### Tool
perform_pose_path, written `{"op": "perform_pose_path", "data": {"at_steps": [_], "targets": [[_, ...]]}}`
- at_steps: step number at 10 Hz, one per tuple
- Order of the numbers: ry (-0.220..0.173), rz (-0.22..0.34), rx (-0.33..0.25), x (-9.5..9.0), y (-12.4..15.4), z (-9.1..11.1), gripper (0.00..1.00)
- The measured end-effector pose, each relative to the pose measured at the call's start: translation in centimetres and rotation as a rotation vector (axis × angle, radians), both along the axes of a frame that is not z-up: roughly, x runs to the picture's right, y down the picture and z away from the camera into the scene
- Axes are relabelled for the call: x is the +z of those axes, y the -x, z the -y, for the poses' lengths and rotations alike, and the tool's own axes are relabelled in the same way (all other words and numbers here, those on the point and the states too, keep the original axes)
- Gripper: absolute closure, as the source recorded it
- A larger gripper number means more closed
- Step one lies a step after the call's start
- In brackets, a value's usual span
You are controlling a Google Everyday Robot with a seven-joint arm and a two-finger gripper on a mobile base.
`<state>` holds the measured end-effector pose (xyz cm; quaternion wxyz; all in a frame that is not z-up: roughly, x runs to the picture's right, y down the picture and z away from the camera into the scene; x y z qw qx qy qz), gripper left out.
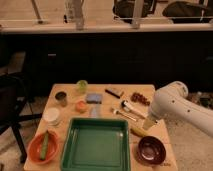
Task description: Place banana in tray
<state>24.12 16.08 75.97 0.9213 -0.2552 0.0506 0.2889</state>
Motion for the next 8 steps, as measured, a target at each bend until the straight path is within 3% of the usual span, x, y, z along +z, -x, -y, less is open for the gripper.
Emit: {"op": "perform_pose_path", "data": {"at_steps": [3,8], "targets": [[0.013,-0.005,0.016,0.9,0.5,-1.1,0.2],[0.059,-0.029,0.076,4.1,1.5,-4.0,0.2]]}}
